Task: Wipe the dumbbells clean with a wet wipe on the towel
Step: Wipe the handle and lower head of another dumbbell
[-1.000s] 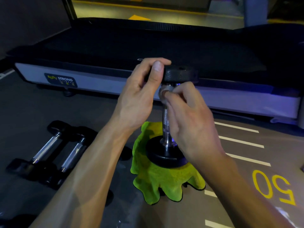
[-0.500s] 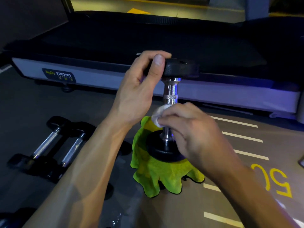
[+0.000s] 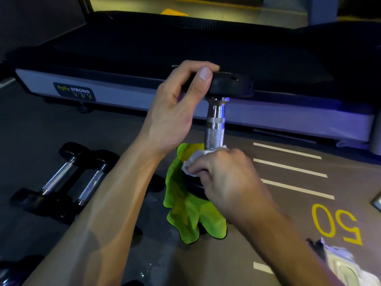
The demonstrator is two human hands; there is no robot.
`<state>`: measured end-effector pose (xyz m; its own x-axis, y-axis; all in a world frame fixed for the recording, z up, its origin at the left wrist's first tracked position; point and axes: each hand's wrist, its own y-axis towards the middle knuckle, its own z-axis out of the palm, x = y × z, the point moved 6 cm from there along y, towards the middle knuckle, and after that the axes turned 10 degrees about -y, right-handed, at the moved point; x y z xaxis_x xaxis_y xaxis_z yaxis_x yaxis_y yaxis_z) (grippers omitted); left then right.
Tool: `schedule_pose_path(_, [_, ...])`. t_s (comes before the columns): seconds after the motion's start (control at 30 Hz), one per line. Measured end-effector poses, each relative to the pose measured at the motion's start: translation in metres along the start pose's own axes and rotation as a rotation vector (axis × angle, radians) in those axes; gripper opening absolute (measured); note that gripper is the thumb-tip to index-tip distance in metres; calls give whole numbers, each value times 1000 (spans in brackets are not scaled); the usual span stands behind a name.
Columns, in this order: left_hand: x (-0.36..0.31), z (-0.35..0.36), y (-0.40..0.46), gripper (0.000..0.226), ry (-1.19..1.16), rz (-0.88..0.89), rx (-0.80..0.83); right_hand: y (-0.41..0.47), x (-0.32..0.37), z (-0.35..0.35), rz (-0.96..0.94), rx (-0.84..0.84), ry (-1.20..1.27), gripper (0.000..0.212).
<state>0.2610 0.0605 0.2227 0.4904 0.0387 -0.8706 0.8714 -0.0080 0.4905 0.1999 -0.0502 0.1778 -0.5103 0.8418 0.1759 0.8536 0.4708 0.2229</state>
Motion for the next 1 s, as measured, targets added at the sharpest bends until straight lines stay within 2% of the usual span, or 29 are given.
schedule_pose_path(0.07, [0, -2, 1, 22, -9, -13, 10, -4, -13, -11, -9, -10, 194, 26])
schedule_pose_path(0.17, [0, -4, 2, 21, -28, -32, 27, -15, -39, -10, 70, 93, 346, 21])
schedule_pose_path(0.3, [2, -4, 1, 23, -96, -61, 46, -20, -77, -4, 136, 67, 312, 21])
schedule_pose_path(0.37, [3, -2, 0, 22, -119, -73, 46, -22, -76, -2, 107, 68, 317, 21])
schedule_pose_path(0.5, [5, -2, 2, 24, -130, -80, 23, -24, -51, -6, 50, 30, 299, 25])
schedule_pose_path(0.63, [4, 1, 2, 23, -154, -103, 20, -18, -21, -6, 44, 27, 157, 19])
schedule_pose_path(0.73, [-3, 5, -1, 19, -175, -103, 9, -14, 4, 2, -3, 131, 18, 22])
schedule_pose_path(0.83, [-10, 9, -4, 12, -170, -70, 6, -17, -6, 2, 65, 155, 36, 11])
schedule_pose_path(0.9, [-15, 8, -6, 18, -134, -39, -16, -22, -15, 2, 88, 109, 66, 15])
schedule_pose_path(1.0, [-19, 9, -10, 23, -144, -29, -10, -32, -30, 1, 195, 5, 262, 16])
